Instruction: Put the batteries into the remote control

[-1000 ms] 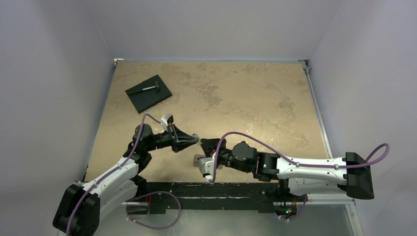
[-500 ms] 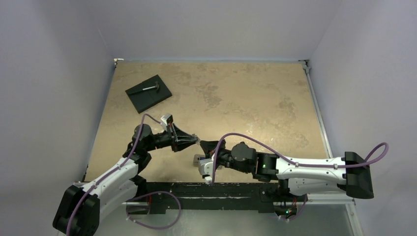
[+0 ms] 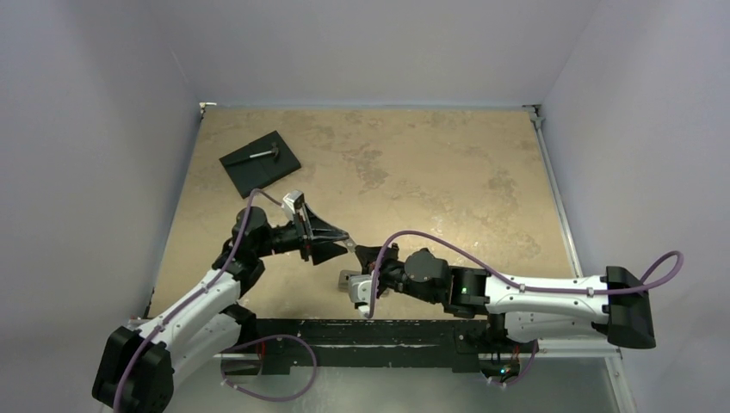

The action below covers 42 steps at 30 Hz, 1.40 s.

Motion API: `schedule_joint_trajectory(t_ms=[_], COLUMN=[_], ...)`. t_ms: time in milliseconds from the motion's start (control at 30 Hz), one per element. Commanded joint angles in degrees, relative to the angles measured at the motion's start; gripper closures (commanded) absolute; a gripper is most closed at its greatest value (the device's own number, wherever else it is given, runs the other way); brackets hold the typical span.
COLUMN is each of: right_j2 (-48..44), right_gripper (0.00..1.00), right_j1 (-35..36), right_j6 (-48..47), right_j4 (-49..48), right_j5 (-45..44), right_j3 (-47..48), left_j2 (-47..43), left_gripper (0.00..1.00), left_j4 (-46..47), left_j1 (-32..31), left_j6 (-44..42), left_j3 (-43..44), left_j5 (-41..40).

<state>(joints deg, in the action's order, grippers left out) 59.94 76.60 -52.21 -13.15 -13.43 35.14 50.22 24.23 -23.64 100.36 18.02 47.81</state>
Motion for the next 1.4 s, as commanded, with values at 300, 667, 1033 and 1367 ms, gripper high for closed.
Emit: schedule_joint_trajectory(t_ms=[300, 667, 1033, 1367], right_j2=[-1.8, 6.4, 13.6, 19.5], right_gripper=[1.0, 1.0, 1.0, 1.0], right_j1=[-7.1, -20.6, -28.8, -32.7], right_j6=[21.5, 28.5, 38.4, 45.4], right_j4=[24.0, 37.1, 39.9, 37.0], right_j5=[9.3, 34.0, 56.6, 70.4], right_j3=[13.5, 24.0, 28.0, 28.9], left_j2=[2.3, 3.4, 4.6, 4.0], left_gripper=[0.52, 0.55, 0.57, 0.57], left_j4=[-44.2, -48.8, -52.2, -48.1], left_j1=[0.2, 0.1, -0.2, -7.4], left_j6=[-43.4, -57.3, -67.4, -69.8], left_j3=[24.2, 27.1, 30.4, 30.5], left_j5=[-7.6, -7.6, -4.9, -3.4])
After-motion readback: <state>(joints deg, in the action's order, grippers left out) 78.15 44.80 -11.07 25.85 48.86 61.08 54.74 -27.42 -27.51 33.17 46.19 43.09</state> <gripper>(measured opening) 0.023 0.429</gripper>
